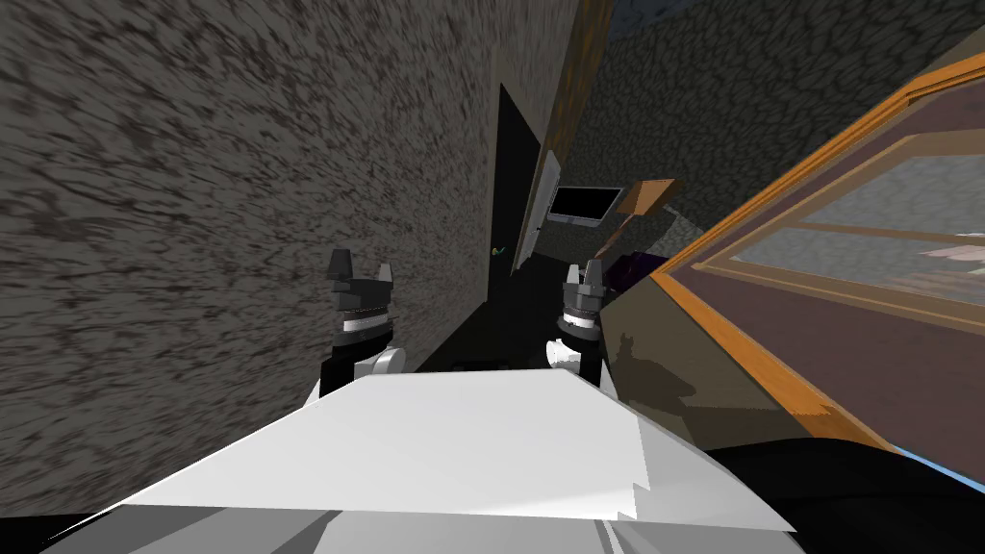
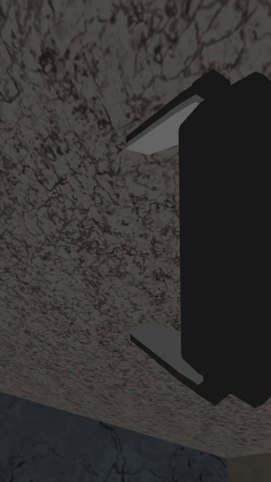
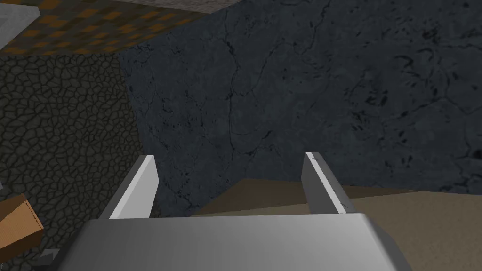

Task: Pull the door open

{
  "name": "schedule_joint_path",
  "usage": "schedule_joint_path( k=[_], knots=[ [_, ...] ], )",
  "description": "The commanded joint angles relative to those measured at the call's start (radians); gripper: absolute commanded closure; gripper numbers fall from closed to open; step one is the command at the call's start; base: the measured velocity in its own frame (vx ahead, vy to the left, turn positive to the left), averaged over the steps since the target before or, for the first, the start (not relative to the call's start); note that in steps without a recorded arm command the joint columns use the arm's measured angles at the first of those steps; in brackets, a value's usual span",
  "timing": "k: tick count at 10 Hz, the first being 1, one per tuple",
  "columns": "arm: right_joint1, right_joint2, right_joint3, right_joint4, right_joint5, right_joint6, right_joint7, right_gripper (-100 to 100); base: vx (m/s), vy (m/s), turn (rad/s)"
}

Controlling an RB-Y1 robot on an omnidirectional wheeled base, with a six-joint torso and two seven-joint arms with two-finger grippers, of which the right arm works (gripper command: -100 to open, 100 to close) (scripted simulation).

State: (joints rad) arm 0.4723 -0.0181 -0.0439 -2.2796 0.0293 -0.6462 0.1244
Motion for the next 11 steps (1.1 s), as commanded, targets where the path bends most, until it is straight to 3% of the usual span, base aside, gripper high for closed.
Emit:
schedule_joint_path(
  k=[1, 11],
  knots=[
    [-0.011, -0.013, 0.009, 0.03, -0.006, -0.003, -0.008, -100, 0.06, -0.02, 0.107],
    [-0.089, -0.102, 0.072, 0.257, -0.053, -0.029, -0.063, -100, 0.113, -0.069, 0.12]
  ],
)
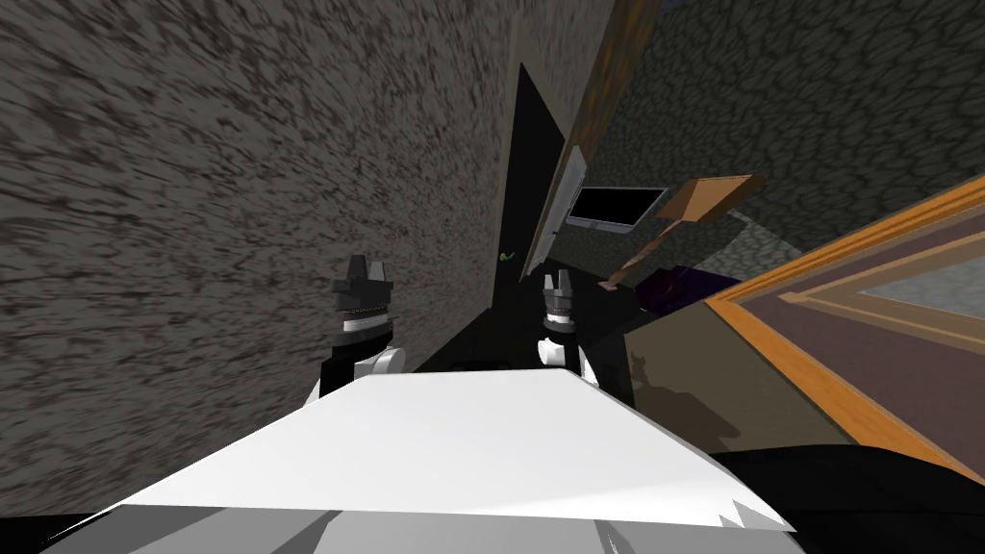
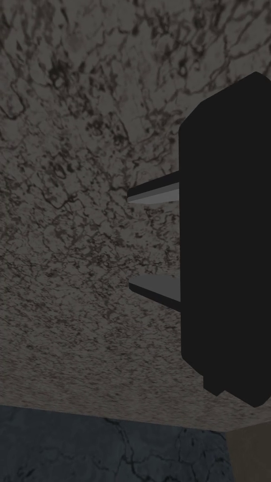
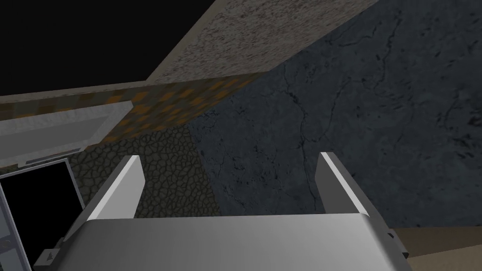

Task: Pull the door open

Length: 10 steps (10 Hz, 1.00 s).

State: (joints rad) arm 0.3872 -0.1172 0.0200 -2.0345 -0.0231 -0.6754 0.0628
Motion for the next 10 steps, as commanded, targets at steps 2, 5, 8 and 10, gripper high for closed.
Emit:
schedule_joint_path(
  k=[2, 5, 8, 10],
  knots=[
    [-0.017, -0.018, 0.019, 0.053, -0.009, -0.005, -0.012, -100, 0.086, -0.068, 0.112],
    [-0.039, -0.04, 0.037, 0.115, -0.022, -0.012, -0.027, -100, 0.093, -0.056, 0.106],
    [-0.062, -0.065, 0.056, 0.182, -0.036, -0.02, -0.044, -100, 0.077, -0.073, 0.108],
    [-0.078, -0.081, 0.068, 0.227, -0.046, -0.025, -0.055, -100, 0.079, -0.083, 0.137]
  ],
)
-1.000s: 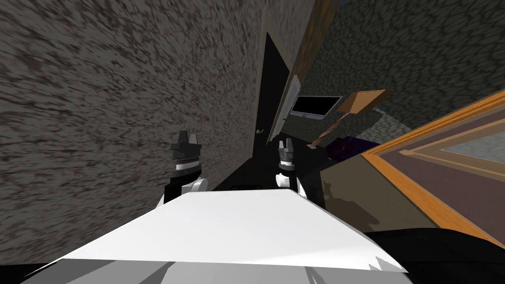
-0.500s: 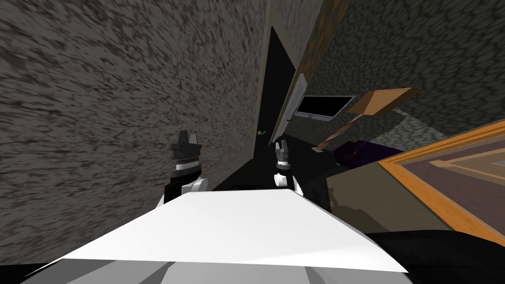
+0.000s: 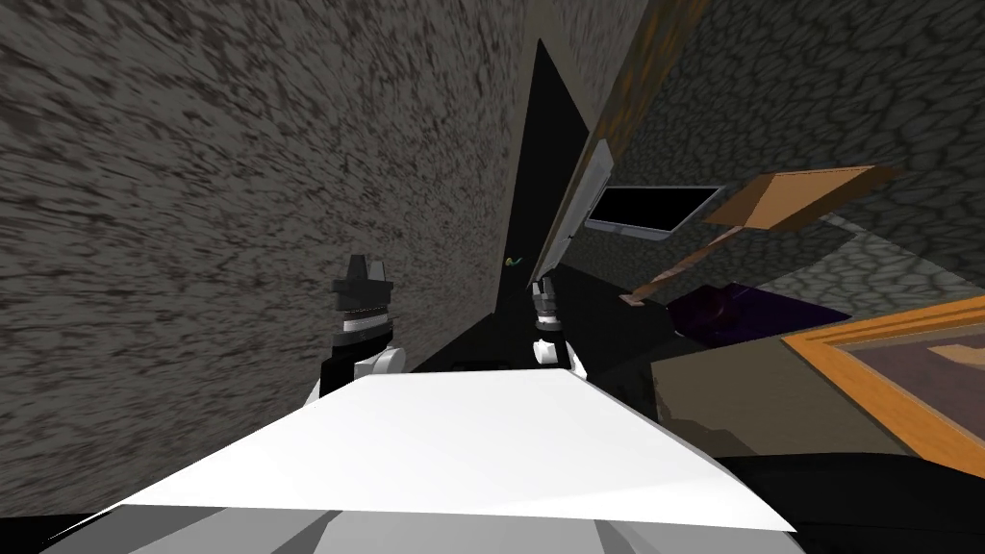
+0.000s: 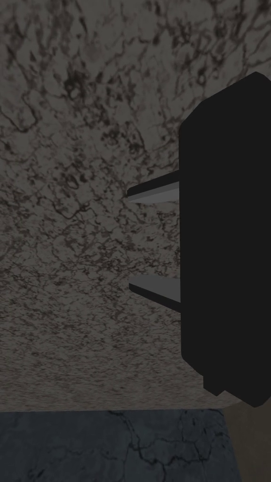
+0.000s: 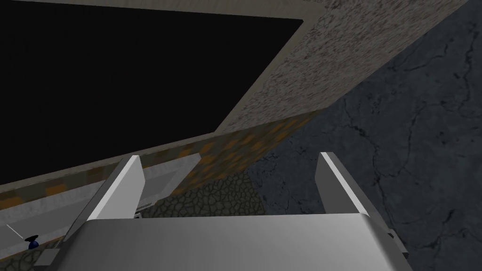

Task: Pull the door open

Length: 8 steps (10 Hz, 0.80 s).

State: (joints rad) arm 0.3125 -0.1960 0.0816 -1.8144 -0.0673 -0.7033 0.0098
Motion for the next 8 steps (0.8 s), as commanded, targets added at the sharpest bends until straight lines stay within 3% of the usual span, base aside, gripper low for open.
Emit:
schedule_joint_path(
  k=[1, 8],
  knots=[
    [-0.011, -0.011, 0.013, 0.031, -0.007, 0.0, -0.008, -100, 0.078, -0.077, 0.107],
    [-0.069, -0.072, 0.061, 0.2, -0.042, -0.019, -0.049, -100, 0.078, -0.086, 0.123]
  ],
)
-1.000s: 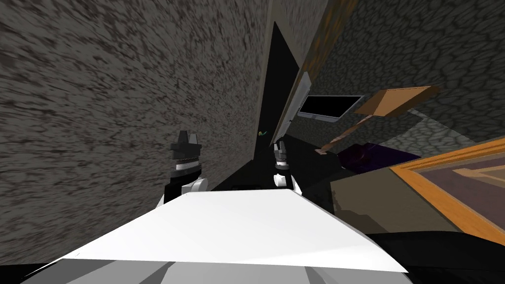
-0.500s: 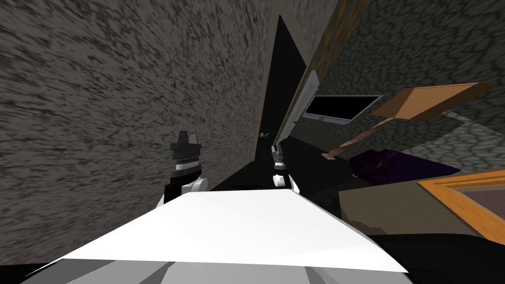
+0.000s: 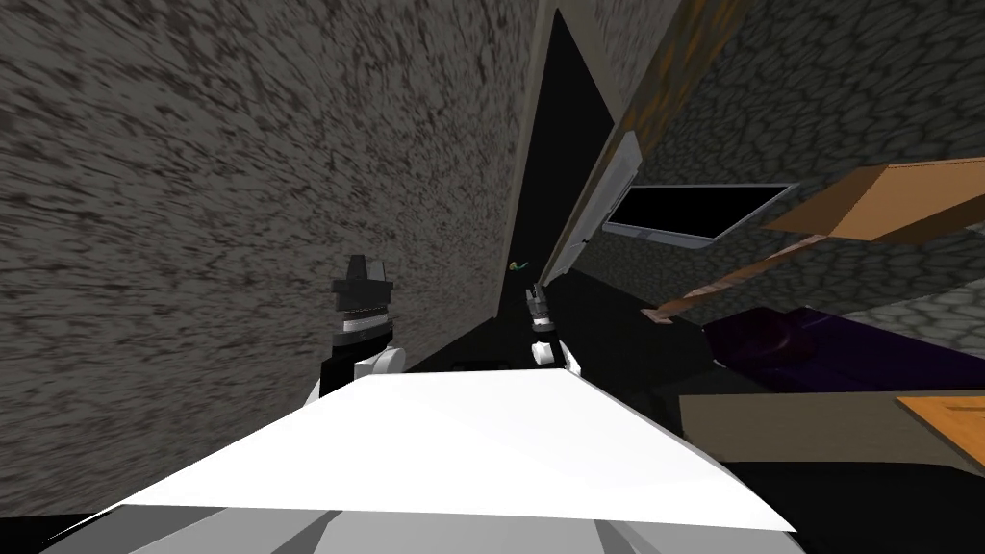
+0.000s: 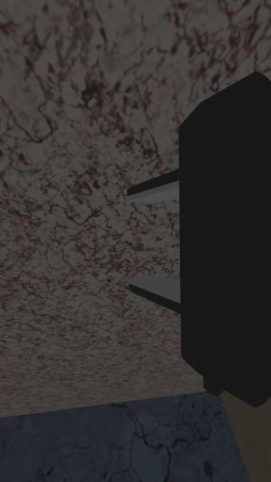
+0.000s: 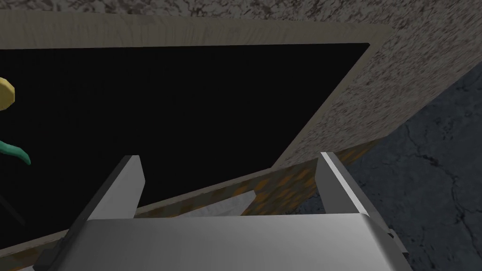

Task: Pull the door open

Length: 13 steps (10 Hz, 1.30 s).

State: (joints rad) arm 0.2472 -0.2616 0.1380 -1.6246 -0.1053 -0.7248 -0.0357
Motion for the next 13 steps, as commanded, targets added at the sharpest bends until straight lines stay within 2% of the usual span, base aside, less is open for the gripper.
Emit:
schedule_joint_path(
  k=[1, 13],
  knots=[
    [-0.013, -0.015, 0.011, 0.035, -0.009, 0.0, -0.01, -100, 0.058, -0.091, 0.14],
    [-0.112, -0.117, 0.092, 0.323, -0.069, -0.034, -0.081, -100, 0.066, -0.098, 0.126]
  ],
)
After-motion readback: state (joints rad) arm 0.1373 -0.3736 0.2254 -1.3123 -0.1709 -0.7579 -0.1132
